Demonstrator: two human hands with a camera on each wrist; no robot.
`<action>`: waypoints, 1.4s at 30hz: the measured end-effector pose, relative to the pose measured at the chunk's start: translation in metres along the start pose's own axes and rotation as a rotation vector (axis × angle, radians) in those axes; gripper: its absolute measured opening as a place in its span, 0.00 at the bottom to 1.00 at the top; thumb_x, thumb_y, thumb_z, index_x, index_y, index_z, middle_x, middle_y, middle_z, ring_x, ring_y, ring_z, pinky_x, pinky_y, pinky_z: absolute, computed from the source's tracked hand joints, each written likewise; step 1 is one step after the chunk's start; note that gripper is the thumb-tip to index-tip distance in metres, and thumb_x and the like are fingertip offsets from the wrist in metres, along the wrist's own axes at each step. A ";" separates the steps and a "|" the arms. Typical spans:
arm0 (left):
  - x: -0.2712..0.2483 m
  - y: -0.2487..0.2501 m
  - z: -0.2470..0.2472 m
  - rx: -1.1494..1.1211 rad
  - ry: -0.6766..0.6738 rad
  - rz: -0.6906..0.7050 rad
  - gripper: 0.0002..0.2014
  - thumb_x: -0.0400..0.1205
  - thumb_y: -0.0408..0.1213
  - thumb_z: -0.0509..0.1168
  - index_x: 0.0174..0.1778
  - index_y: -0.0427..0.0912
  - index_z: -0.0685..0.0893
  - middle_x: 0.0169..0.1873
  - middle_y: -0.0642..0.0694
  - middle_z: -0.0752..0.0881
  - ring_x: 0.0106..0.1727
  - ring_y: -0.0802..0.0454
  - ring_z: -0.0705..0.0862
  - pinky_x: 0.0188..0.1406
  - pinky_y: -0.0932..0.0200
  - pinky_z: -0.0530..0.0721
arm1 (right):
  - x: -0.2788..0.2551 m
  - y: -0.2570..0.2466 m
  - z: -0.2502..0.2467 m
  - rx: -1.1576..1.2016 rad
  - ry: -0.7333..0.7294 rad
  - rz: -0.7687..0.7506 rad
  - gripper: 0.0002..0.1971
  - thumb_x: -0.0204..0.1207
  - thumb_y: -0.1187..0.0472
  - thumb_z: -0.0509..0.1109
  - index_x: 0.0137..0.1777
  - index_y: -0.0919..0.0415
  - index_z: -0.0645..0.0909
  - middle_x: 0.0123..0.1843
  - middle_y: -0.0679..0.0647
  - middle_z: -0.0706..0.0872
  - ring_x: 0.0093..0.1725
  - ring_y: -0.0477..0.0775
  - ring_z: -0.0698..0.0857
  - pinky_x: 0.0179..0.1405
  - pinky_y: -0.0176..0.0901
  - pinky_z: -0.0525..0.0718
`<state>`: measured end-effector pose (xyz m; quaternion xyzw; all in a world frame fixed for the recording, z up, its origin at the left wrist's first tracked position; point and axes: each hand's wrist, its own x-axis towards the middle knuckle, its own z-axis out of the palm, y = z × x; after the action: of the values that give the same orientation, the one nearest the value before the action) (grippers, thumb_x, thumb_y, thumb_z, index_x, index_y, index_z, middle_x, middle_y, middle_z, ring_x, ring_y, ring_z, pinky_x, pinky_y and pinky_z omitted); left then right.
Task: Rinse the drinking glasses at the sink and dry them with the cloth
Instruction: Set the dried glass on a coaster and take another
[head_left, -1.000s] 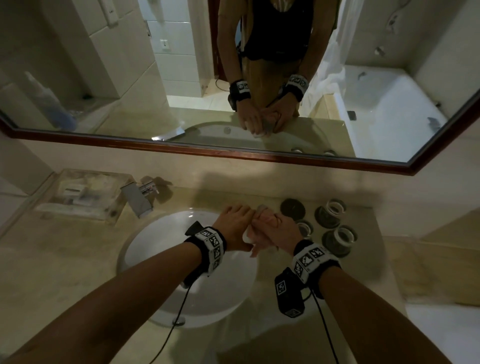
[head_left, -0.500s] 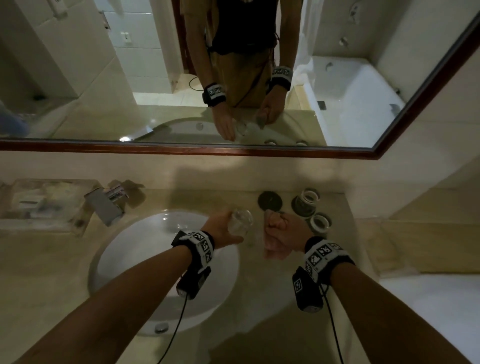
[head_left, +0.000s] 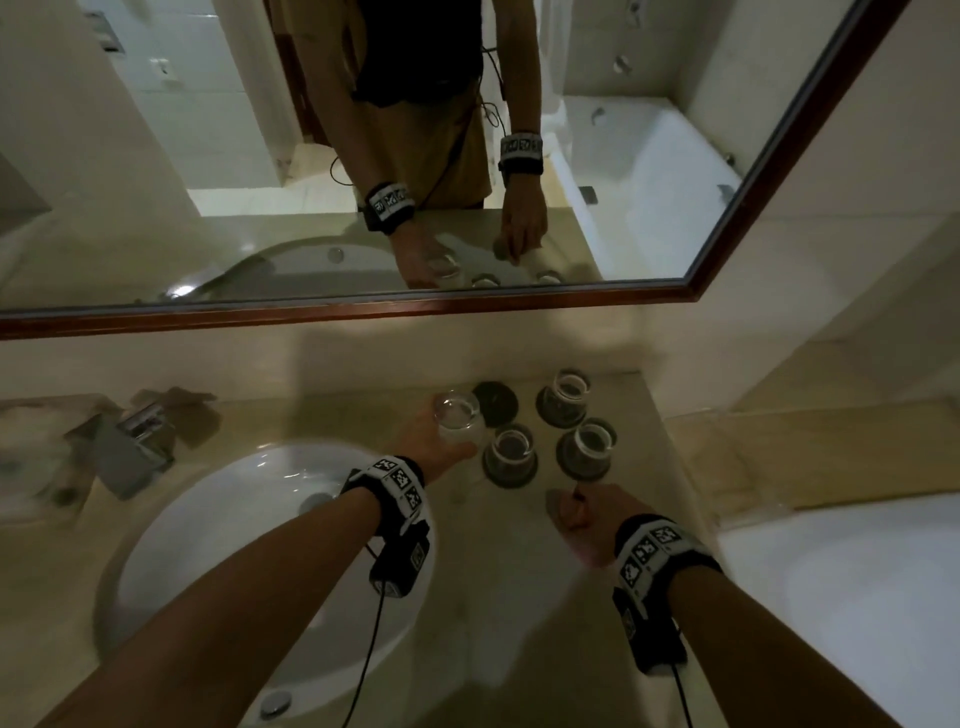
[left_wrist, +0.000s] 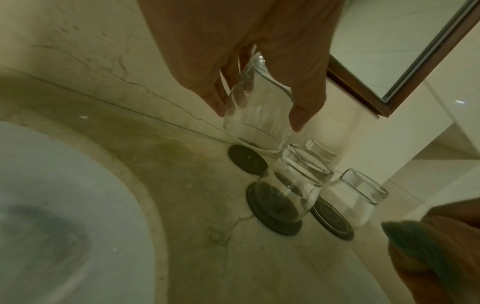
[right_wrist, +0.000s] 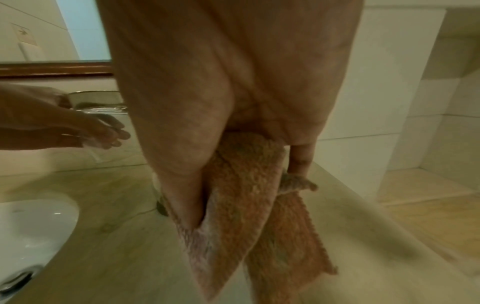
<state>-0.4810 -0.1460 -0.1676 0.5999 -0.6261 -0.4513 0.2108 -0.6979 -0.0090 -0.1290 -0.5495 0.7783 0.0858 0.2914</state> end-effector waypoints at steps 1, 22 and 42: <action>0.004 0.004 0.002 -0.017 -0.001 -0.001 0.34 0.61 0.40 0.82 0.63 0.51 0.77 0.53 0.51 0.86 0.52 0.54 0.85 0.52 0.56 0.82 | 0.000 0.002 0.002 0.004 -0.002 0.010 0.32 0.73 0.25 0.47 0.40 0.52 0.77 0.38 0.52 0.84 0.35 0.54 0.83 0.39 0.49 0.82; 0.083 0.017 0.050 0.052 -0.035 0.015 0.37 0.63 0.35 0.83 0.67 0.44 0.75 0.61 0.41 0.84 0.63 0.41 0.82 0.61 0.54 0.80 | 0.053 0.019 0.000 0.155 -0.076 -0.078 0.24 0.76 0.34 0.56 0.45 0.56 0.77 0.44 0.56 0.86 0.44 0.59 0.86 0.46 0.49 0.83; 0.108 0.014 0.068 0.073 -0.073 0.064 0.40 0.65 0.36 0.82 0.72 0.40 0.71 0.66 0.38 0.81 0.68 0.39 0.79 0.70 0.46 0.77 | 0.071 0.015 -0.011 0.136 -0.116 -0.075 0.18 0.76 0.45 0.68 0.60 0.56 0.78 0.57 0.56 0.84 0.57 0.62 0.85 0.56 0.51 0.84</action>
<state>-0.5644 -0.2279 -0.2204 0.5700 -0.6683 -0.4428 0.1800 -0.7314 -0.0655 -0.1614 -0.5512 0.7431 0.0535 0.3758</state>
